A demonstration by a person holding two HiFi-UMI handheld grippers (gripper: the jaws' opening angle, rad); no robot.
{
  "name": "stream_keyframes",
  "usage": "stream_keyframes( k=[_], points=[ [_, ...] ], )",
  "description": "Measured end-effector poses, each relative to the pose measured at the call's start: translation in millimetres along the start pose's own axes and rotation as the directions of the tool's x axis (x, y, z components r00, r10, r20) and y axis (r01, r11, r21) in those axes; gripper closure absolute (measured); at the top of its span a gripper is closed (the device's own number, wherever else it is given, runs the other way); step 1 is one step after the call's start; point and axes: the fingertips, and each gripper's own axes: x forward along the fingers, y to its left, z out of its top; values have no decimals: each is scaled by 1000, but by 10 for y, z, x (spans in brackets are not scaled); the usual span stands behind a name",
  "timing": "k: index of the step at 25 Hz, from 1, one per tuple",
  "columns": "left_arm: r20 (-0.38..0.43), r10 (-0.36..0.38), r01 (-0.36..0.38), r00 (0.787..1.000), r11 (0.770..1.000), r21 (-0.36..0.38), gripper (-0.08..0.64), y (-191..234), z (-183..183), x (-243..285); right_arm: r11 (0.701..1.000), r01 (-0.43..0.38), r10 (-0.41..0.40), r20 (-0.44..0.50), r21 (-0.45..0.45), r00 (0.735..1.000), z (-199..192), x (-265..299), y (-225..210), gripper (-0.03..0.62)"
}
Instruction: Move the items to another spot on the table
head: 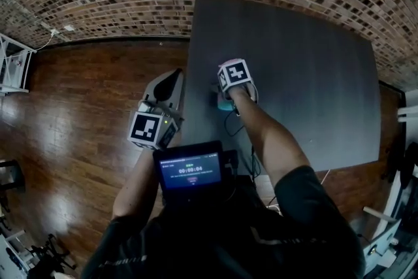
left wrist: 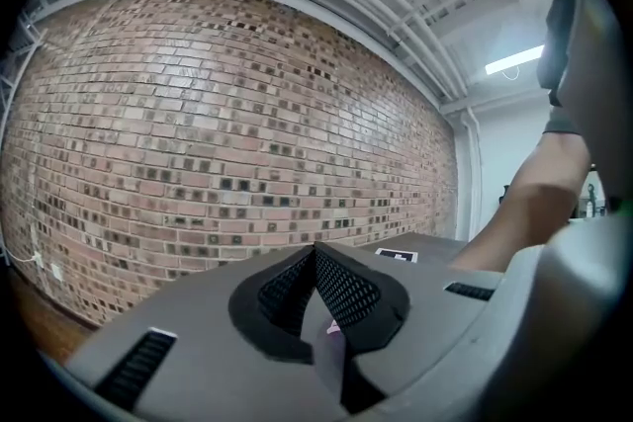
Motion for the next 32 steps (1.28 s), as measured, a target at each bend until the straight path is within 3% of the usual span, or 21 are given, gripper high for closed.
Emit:
stream_keyframes(
  k=[3, 6, 9, 14, 18, 22, 26, 29, 32],
  points=[
    [-16, 13, -13, 1000, 1000, -9, 563, 28, -58, 8, 999, -29, 30, -33, 41, 999, -32, 56, 46, 151],
    [-34, 33, -34, 999, 998, -49, 563, 29, -77, 33, 999, -35, 37, -39, 28, 999, -9, 66, 62, 167],
    [-39, 18, -18, 999, 1000, -6, 563, 20, -168, 43, 999, -31, 31, -14, 17, 999, -10, 61, 68, 178],
    [-10, -7, 7, 1000, 1000, 17, 563, -86, -37, 32, 1000, -28, 28, 107, -2, 994, 52, -104, 94, 187],
    [-36, -48, 49, 998, 998, 27, 563, -263, -4, 75, 1000, -20, 18, 248, 6, 969, 105, -544, 116, 187],
    [-4, -152, 152, 988, 988, 41, 563, -685, 130, 82, 999, -12, -6, 416, 41, 909, -20, -1149, 53, 187],
    [60, -228, 224, 972, 972, 69, 563, -1152, 405, -7, 997, 7, -48, 553, 76, 832, -373, -1822, 35, 187],
    [133, -253, 237, 958, 964, 123, 563, -1479, 676, -155, 993, 49, -106, 656, 104, 747, -731, -2378, 26, 187],
    [188, -319, 298, 929, 945, 132, 563, -1866, 935, -255, 987, 92, -158, 745, 129, 648, -1106, -2997, 22, 187]
  ],
)
